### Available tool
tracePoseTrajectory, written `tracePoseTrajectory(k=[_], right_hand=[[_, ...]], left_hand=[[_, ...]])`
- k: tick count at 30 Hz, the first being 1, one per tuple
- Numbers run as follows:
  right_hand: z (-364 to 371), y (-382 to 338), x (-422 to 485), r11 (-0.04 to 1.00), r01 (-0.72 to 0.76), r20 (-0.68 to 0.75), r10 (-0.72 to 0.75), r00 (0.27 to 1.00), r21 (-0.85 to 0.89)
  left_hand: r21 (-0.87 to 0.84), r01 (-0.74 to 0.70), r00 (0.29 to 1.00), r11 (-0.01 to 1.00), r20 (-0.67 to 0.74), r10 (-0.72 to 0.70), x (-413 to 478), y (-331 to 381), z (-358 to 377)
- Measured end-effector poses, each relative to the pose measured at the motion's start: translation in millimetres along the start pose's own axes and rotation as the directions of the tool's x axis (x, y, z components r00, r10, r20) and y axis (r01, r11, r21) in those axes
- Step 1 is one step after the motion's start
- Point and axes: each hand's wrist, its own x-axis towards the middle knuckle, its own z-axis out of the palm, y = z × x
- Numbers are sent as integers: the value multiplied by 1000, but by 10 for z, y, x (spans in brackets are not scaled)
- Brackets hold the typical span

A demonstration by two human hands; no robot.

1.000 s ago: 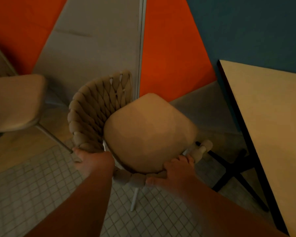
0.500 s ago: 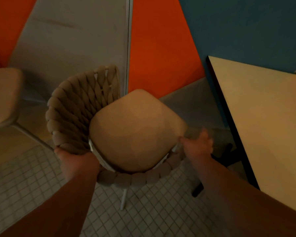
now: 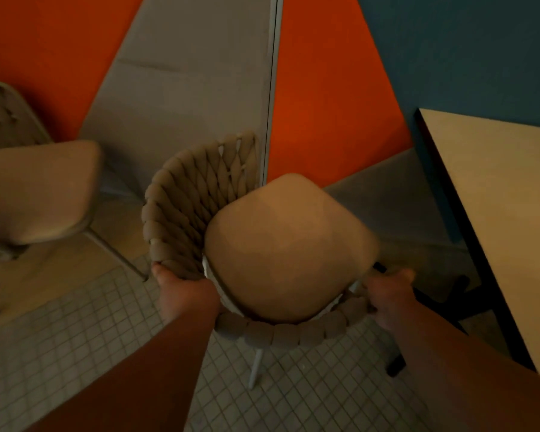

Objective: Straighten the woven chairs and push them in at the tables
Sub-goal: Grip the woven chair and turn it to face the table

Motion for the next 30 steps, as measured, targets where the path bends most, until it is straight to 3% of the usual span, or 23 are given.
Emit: tracePoseTrajectory(k=[6,16,20,25,27,28,30], right_hand=[[67,304,-408,998,-38,-78,42,996,49],[279,745,-689,966,-72,-206,125,971,247],[496,861,-827,962,-40,-264,114,958,270],[526,785,-891,960,-68,-220,131,967,272],[378,696,-968,985,-85,-175,110,978,149],[290,681,-1005,995,-91,-129,94,987,36],[61,585,-1081,933,-4,-29,-8,1000,-360]], left_hand=[[83,-108,977,991,192,91,416,99,-11],[252,-267,921,930,349,170,795,406,1],[365,-331,908,870,375,189,1033,512,49],[331,-387,888,861,385,252,1049,483,42],[404,-508,850,761,381,365,836,428,-64],[440,-621,779,649,437,449,685,396,-145],[408,-835,549,369,656,519,361,314,-299]])
